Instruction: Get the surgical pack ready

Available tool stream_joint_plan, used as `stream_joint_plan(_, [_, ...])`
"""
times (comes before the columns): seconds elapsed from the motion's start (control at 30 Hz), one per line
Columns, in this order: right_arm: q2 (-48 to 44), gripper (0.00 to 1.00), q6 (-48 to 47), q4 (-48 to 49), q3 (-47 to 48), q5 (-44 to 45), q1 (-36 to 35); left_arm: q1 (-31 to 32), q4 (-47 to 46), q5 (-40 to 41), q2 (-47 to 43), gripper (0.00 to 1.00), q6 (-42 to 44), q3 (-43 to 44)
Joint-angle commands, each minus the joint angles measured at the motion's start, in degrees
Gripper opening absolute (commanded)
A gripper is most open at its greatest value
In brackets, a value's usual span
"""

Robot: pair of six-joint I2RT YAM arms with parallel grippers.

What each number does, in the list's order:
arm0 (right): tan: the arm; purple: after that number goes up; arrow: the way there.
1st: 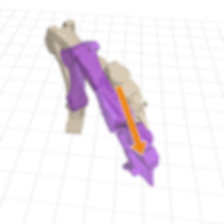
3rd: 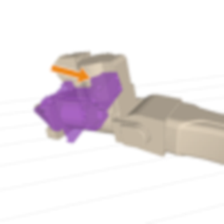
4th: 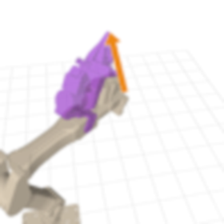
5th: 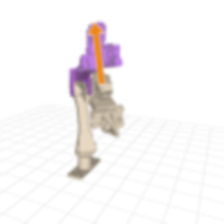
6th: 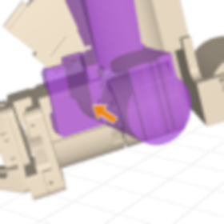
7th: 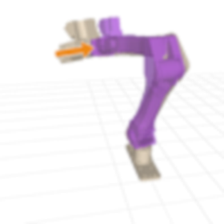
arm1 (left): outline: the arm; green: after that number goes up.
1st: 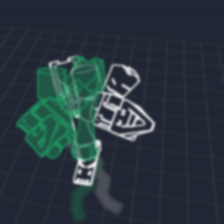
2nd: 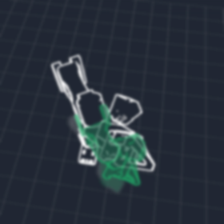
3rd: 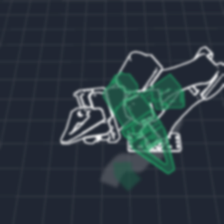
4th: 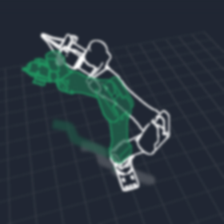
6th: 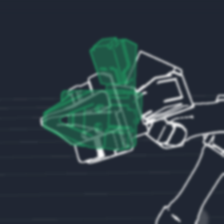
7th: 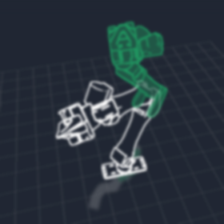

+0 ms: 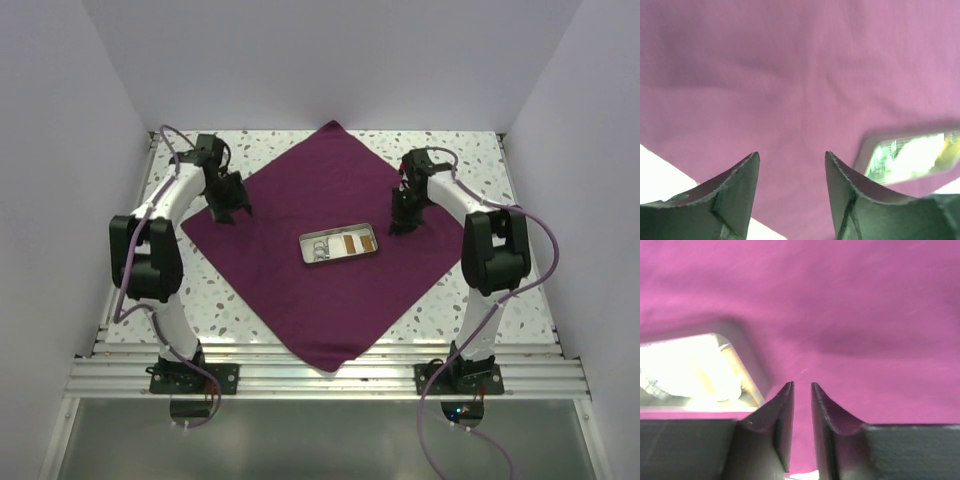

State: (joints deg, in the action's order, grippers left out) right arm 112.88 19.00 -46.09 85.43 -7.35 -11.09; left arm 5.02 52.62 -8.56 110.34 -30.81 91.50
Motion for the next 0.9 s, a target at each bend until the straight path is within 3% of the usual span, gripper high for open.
stream_joint_plan(0.0, [-5.81,0.30,-0.90,0.37,-2.97,-5.54,-0.33,1.13,-4.01,-7.34,-7.06,0.57,-0.29,-9.92])
stream_joint_plan(0.1, [-8.02,0.43,0.33,3.01,-4.65,-8.63,-0.68,3.41,-6.82,-10.42,-11.46,0.57,-2.41,-16.61])
stream_joint_plan(0.2, [-7.68,0.47,0.07,3.11,-3.61,-9.69,-1.82,5.87,-8.50,-10.25,-14.97,0.59,-4.08,-20.83])
stream_joint_plan(0.33, [-3.56,0.47,-1.07,1.70,-1.41,-8.65,-4.63,6.59,-8.42,-10.08,-18.31,0.60,-4.96,-22.95])
stream_joint_plan(0.53, [0.40,0.46,-0.99,2.58,0.35,-5.66,-6.22,6.50,-3.06,-3.32,-21.83,0.61,-4.26,-17.69])
stream_joint_plan(0.73, [3.05,0.38,0.15,1.61,2.29,-3.19,-6.40,5.79,-0.42,3.89,-25.26,0.62,-3.47,-14.26])
stream_joint_plan(0.87, [3.49,0.22,2.87,0.82,2.81,-3.37,-6.48,5.09,0.20,4.34,-25.88,0.63,-2.24,-13.20])
